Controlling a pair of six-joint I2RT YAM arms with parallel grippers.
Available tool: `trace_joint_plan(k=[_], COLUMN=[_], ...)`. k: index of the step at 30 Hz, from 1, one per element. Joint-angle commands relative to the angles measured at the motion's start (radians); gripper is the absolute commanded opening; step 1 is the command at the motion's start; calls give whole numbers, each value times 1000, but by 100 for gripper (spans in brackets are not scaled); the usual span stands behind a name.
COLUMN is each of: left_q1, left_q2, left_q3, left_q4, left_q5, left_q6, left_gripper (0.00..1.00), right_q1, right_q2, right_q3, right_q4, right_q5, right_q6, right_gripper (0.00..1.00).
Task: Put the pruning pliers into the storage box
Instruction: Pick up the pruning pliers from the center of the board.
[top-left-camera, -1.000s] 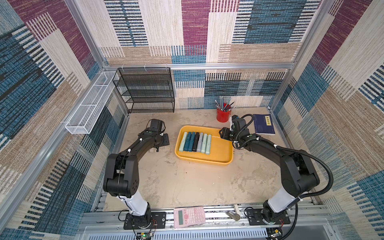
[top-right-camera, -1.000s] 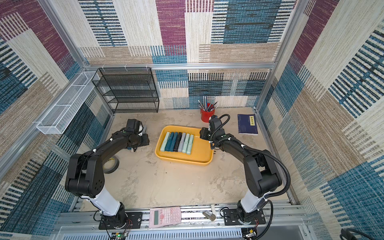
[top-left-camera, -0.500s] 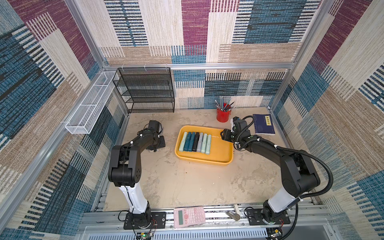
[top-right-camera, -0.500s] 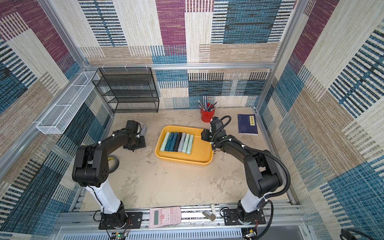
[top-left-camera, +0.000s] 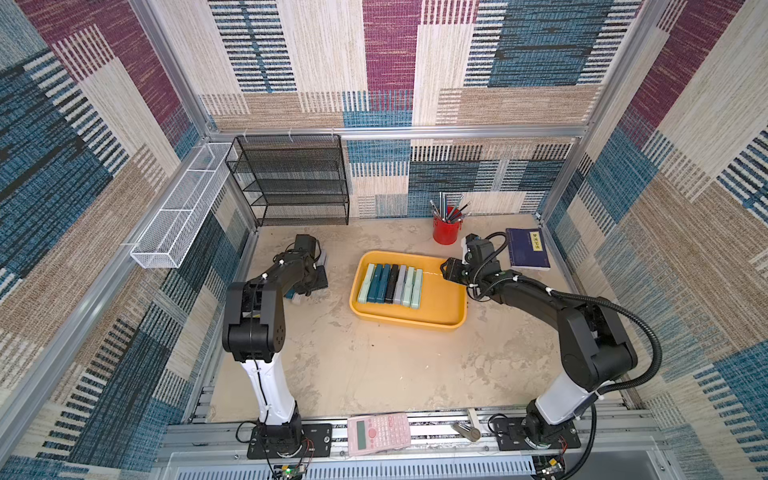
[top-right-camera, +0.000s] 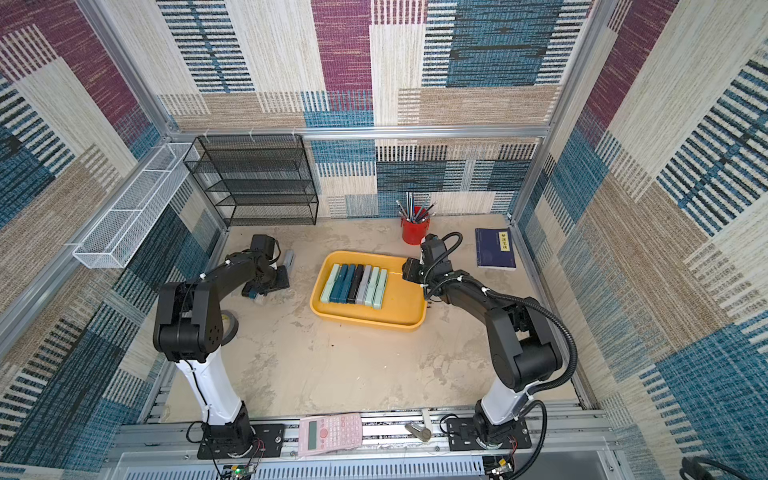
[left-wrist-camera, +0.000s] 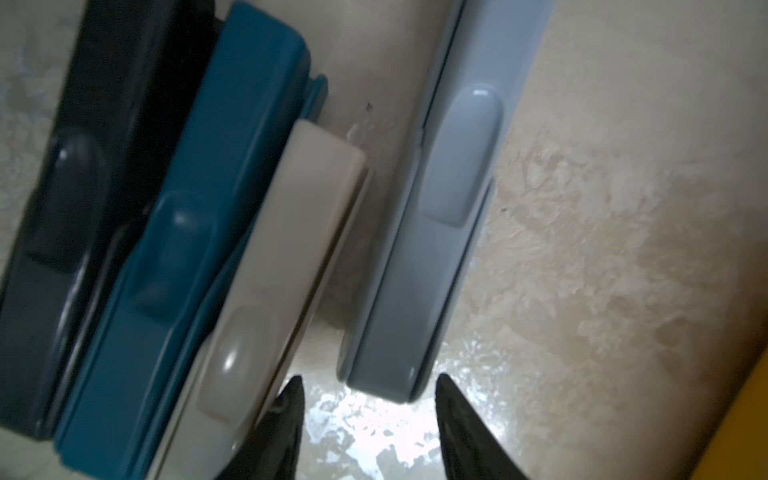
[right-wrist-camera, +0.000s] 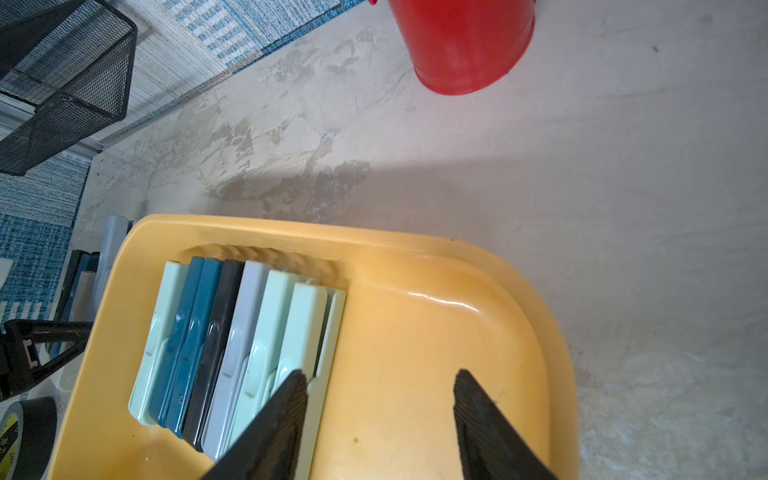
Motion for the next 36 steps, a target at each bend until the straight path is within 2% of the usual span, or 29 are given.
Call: trace_joint_plan(k=[1, 7, 14, 21, 24, 27, 36], left_q1=[2, 2, -3, -13, -22, -37, -108], left_q2=[19, 79, 132, 141, 129, 106, -63], left_q3=[35, 126, 205, 216, 213, 208, 172], left_q4=[-32, -90, -138, -158, -159, -160, -174], left_q5=[8, 2, -1, -9, -8, -9, -19], left_q6=[34, 59, 88, 103, 106, 106, 109], left_gripper=[53, 51, 44, 27, 17, 11, 6], right_q1=[-2, -3, -6, -10, -11, -13, -14], right_q2=[8, 10, 1, -14, -26, -37, -81], right_q3=[1, 1, -11, -26, -34, -43, -74], right_q4=[30, 36, 44, 51, 49, 49, 51], right_q5=[-11, -14, -16, -17, -10, -6, 7], right_q6=[7, 7, 11, 12, 11, 12, 15], right_gripper=[58, 58, 57, 56, 56, 56, 55])
